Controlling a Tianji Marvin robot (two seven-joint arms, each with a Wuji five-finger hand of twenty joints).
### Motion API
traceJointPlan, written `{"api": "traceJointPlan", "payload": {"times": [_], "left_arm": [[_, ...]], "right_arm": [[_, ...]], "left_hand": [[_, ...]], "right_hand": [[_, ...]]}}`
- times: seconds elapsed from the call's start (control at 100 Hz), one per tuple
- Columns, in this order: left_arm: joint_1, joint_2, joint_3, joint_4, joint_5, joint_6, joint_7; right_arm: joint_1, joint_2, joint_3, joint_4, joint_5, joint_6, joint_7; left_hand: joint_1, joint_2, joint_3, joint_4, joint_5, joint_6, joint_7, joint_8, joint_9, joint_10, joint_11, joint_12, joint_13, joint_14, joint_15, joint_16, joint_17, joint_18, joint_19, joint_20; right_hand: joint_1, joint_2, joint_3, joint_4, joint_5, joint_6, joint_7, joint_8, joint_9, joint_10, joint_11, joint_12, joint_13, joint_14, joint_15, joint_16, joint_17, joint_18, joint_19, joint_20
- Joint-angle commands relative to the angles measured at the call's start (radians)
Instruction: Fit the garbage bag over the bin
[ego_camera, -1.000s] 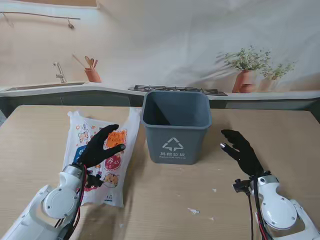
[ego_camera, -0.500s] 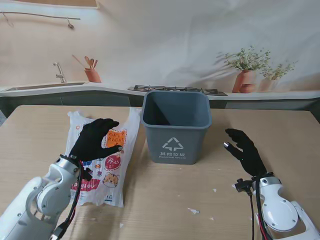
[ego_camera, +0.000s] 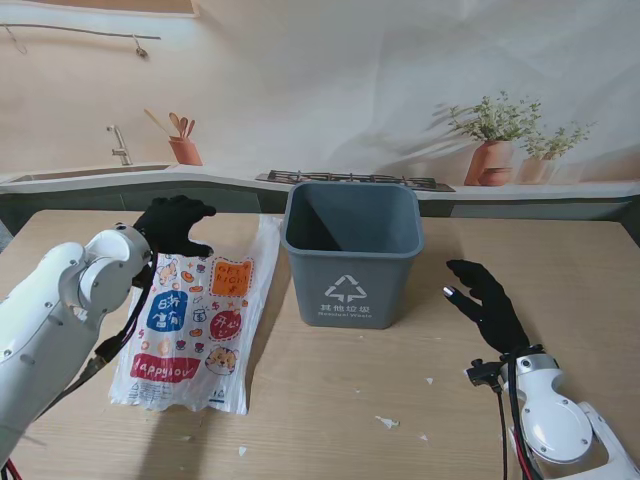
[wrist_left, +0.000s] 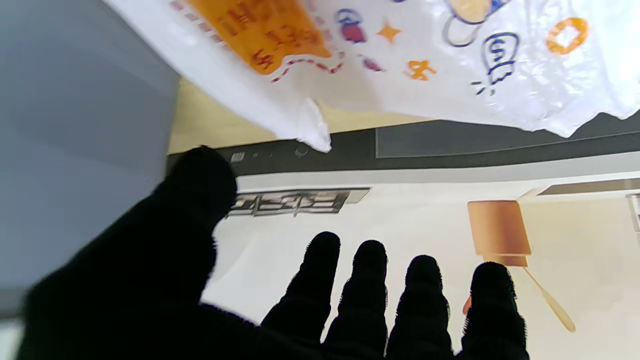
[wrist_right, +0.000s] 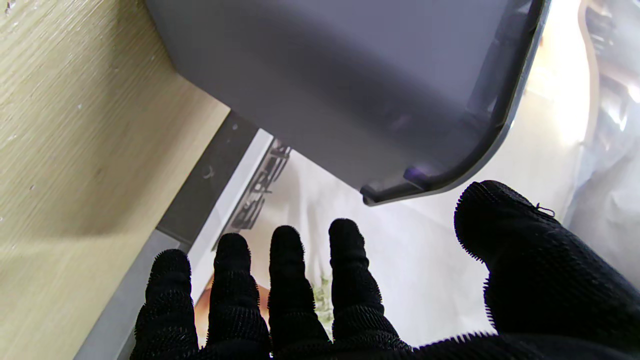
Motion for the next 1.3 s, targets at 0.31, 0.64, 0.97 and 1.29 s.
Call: {"api": "traceJointPlan", "payload": {"times": [0.31, 0.64, 0.97, 1.29], "left_arm": [[-0.227, 0.009, 0.22, 0.255, -0.065, 0.033, -0.107], [-0.335, -0.001, 0.379, 0.402, -0.164, 0.061, -0.122], [-0.388, -0.023, 0.511, 0.495, -0.193, 0.065, -0.035], [-0.413, -0.044, 0.605, 0.546, -0.197, 0.098, 0.044]], "right_arm": [[-0.002, -0.008, -0.005, 0.0, 0.0, 0.009, 0.012], [-0.005, -0.012, -0.003, 0.0, -0.004, 0.01, -0.009], [0.002, -0.011, -0.01, 0.004, -0.01, 0.017, -0.006], [-0.004, -0.017, -0.005, 0.004, -0.022, 0.003, -0.039]], "left_hand": [[-0.042, -0.062, -0.08, 0.01, -0.078, -0.073, -0.161, -0.095, -0.071, -0.012, -0.179, -0.072, -0.072, -0.023, -0.152, -0.008, -0.02, -0.009, -0.281, 0.051], [-0.013, -0.104, -0.021, 0.019, -0.078, -0.084, -0.199, -0.114, -0.076, -0.027, -0.185, -0.031, -0.071, -0.032, -0.151, -0.03, -0.016, -0.012, -0.363, 0.122], [0.048, -0.166, 0.19, 0.02, -0.074, -0.063, -0.131, -0.074, 0.011, -0.09, 0.244, 0.185, -0.012, -0.019, 0.024, 0.126, 0.02, 0.027, -0.37, 0.148], [0.236, -0.263, 0.287, -0.086, 0.24, -0.104, 0.376, 0.2, 0.505, -0.19, 0.455, 0.574, 0.276, -0.017, 0.504, 0.255, 0.12, 0.081, -0.306, 0.138]], "right_hand": [[-0.007, 0.02, 0.004, 0.021, 0.027, -0.038, 0.009, 0.009, -0.014, -0.027, 0.028, 0.007, 0.017, -0.024, 0.013, 0.005, 0.008, -0.021, -0.02, 0.009], [-0.008, 0.019, 0.007, 0.021, 0.032, -0.037, 0.009, 0.012, -0.01, -0.027, 0.03, 0.008, 0.021, -0.022, 0.018, 0.008, 0.011, -0.019, -0.018, 0.01], [-0.006, 0.019, 0.009, 0.021, 0.033, -0.038, 0.009, 0.015, -0.011, -0.027, 0.031, 0.009, 0.022, -0.021, 0.021, 0.01, 0.011, -0.019, -0.017, 0.011], [-0.001, 0.014, 0.019, 0.023, 0.05, -0.032, 0.014, 0.018, 0.005, -0.024, 0.036, 0.011, 0.035, -0.013, 0.031, 0.014, 0.021, -0.013, -0.013, 0.013]]}}
